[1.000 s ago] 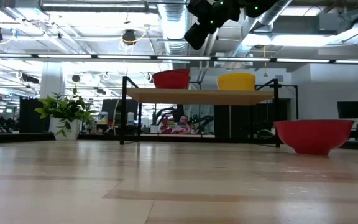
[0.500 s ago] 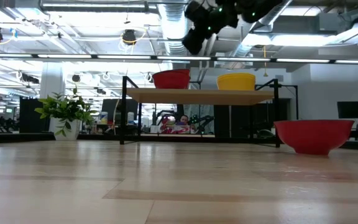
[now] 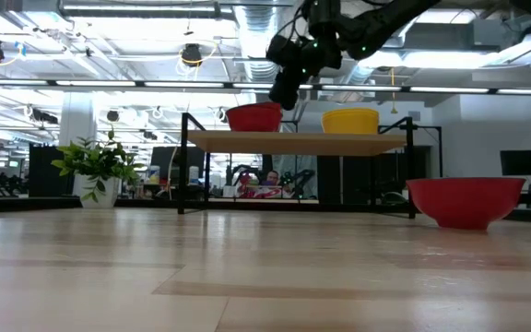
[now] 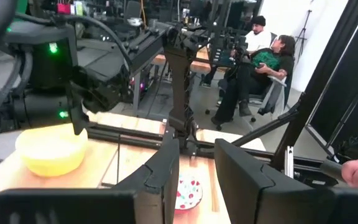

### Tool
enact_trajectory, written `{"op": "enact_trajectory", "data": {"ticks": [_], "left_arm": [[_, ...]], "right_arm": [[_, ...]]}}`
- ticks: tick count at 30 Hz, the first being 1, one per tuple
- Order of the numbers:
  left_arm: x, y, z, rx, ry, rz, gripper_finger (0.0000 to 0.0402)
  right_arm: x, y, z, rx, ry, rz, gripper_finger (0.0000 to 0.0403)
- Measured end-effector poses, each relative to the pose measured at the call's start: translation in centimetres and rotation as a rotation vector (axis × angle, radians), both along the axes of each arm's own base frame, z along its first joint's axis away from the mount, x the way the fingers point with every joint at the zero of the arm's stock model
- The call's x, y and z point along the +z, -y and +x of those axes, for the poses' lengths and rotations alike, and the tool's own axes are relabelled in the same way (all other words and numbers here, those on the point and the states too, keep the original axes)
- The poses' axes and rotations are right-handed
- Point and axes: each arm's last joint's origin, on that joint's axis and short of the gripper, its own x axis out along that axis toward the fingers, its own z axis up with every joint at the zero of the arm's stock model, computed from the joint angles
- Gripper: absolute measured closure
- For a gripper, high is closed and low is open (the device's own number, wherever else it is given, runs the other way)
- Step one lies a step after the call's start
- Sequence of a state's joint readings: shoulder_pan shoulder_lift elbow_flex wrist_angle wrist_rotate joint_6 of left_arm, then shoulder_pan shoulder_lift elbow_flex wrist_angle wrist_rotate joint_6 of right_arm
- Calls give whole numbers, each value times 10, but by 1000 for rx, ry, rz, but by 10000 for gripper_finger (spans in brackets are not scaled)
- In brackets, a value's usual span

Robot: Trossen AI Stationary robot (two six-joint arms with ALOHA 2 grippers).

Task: Pick & Place Mini bowls
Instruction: Stack the left patterned bowl on top of the patterned bowl on the shelf, then stack the patterned bowl on top of the patterned bowl on the shelf

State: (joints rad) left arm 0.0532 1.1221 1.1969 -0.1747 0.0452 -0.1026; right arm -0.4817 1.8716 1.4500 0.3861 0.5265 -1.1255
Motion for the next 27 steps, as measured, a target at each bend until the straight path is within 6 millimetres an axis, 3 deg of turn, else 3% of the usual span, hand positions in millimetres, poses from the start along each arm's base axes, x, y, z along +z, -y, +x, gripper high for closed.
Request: {"op": "enact_trajectory", "data": {"ticks": [16, 21, 27], "left_arm": [[0, 0, 0, 0, 4, -8, 300], [1, 0, 0, 0, 5, -7, 300], [4, 0, 0, -1, 40, -5, 300]], "right_arm": [[-3, 2, -2, -36, -18, 19, 339], [17, -9, 1, -121, 81, -126, 339], [60, -46, -8, -94, 258, -128, 339]]}}
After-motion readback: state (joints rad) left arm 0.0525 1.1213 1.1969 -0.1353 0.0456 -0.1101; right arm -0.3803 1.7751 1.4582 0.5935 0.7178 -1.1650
